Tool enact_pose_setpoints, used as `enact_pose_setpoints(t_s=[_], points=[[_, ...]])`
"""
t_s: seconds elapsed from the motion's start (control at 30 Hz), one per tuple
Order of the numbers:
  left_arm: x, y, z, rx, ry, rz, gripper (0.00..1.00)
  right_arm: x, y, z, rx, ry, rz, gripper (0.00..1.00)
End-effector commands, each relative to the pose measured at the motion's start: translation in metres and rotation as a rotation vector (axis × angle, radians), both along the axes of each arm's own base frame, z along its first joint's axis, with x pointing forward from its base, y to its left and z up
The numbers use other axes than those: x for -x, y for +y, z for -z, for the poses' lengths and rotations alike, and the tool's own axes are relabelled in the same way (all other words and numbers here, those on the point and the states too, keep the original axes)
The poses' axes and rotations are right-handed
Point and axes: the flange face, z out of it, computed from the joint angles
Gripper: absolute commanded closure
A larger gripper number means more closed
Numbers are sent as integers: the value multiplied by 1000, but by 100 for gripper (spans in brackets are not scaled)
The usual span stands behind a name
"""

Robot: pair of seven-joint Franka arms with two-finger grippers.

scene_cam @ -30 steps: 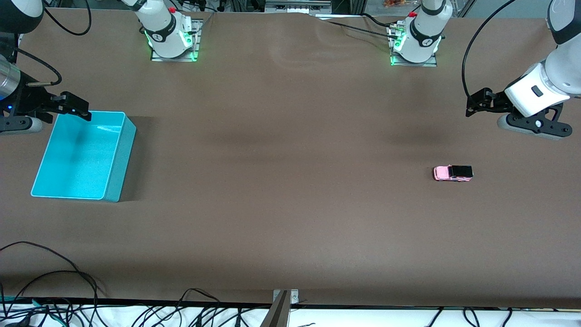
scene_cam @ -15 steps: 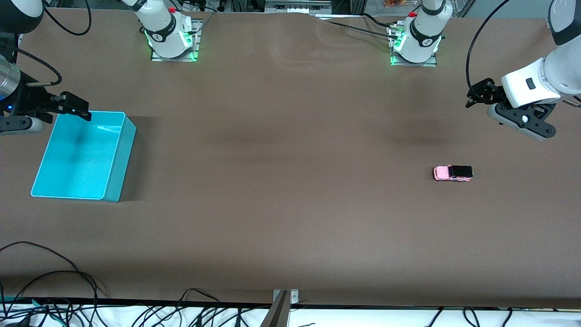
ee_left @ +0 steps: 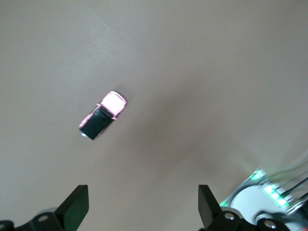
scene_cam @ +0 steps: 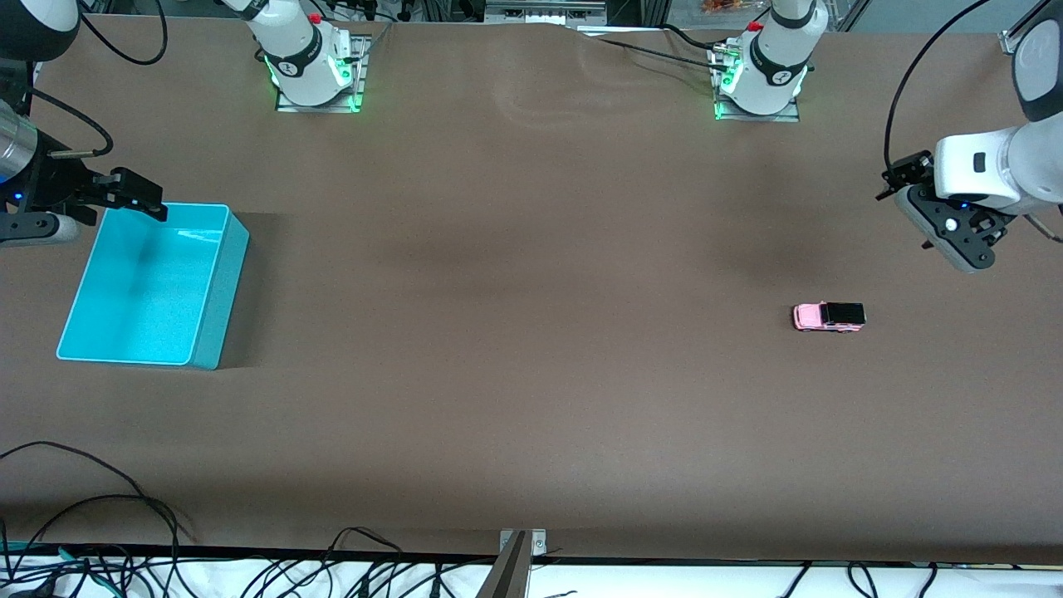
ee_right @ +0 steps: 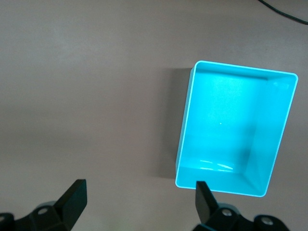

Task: Wind and store pink jeep toy

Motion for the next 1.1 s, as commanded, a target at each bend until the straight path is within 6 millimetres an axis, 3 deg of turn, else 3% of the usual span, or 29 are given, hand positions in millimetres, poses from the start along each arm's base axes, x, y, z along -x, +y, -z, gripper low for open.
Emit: enact_pose_setpoints(t_s=[0.0, 0.23, 0.53, 0.77, 0.9, 1.07], points=[[-23, 2, 26, -15, -30, 218, 0, 0, 2, -8, 7, 1, -8, 0], [-36, 16, 77, 10, -53, 371, 0, 0, 2, -8, 7, 1, -7, 0], [-15, 23, 169, 20, -125, 530, 0, 0, 2, -8, 7, 1, -7, 0], [-22, 43, 230, 31, -139, 651, 0, 0, 2, -8, 7, -1, -7, 0], [-23, 59, 257, 38, -136, 698, 0, 0, 2, -8, 7, -1, -7, 0], [-22, 61, 271, 46, -127, 730, 0, 0, 2, -8, 7, -1, -7, 0]])
